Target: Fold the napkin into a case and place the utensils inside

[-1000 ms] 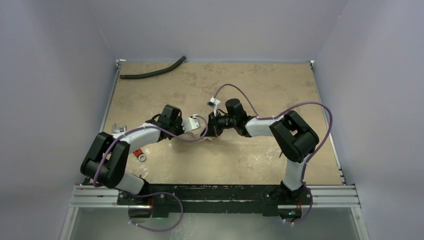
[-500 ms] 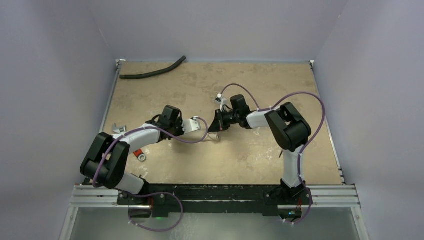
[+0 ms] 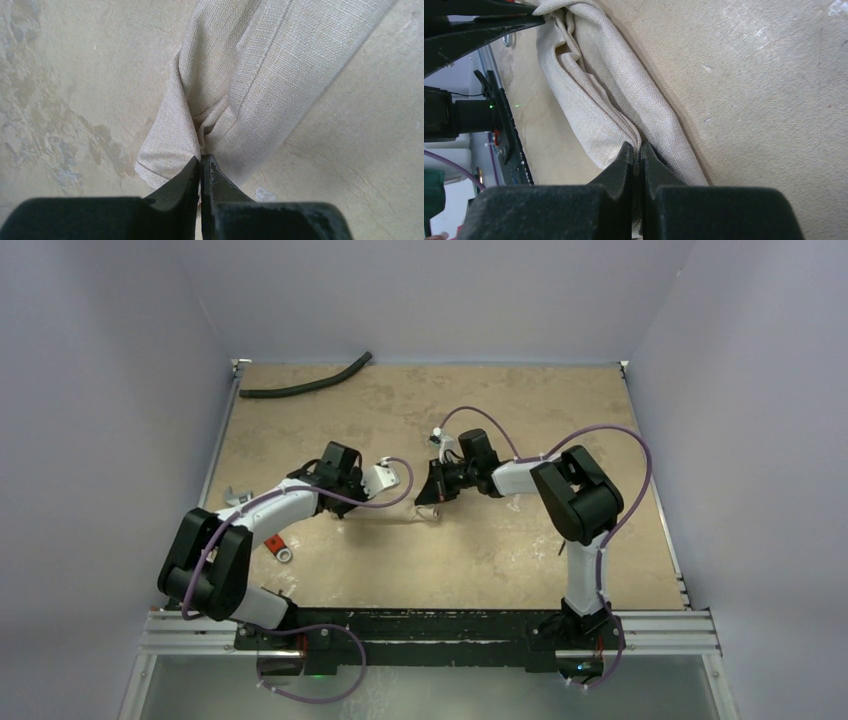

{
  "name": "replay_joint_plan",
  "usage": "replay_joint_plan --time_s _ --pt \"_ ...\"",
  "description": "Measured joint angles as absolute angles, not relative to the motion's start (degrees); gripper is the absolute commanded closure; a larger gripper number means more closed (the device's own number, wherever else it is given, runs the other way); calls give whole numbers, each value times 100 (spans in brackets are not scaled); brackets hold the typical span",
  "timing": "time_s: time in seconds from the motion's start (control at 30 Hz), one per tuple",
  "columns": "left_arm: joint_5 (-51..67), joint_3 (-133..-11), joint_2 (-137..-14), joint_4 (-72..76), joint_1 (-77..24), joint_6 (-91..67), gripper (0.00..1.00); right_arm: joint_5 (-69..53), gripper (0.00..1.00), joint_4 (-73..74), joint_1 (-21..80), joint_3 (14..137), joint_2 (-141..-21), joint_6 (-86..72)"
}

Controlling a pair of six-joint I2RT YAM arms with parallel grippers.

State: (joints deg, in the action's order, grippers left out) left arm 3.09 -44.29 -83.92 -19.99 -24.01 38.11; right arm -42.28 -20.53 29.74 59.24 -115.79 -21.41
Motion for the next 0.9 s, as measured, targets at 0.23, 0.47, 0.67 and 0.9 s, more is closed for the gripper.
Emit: replay_joint_plan --time_s 0.23,0.47,0.67,0.9 --pt "484 -4687 -8296 -2517 -2401 3498 82 -4042 100 -1831 3015 5981 -11511 -2018" --pt "620 -5030 -8215 -2886 -2401 3352 78 -4014 100 -1719 3026 6034 -11511 -1973" --pt "1070 -5264 -8189 -3166 -2432 3251 81 -4001 100 -1614 3037 6086 -11511 -1914" --pt "1739 -5328 -8473 -3245 -2965 3269 82 -4007 100 -1577 3037 6106 -11513 -1892"
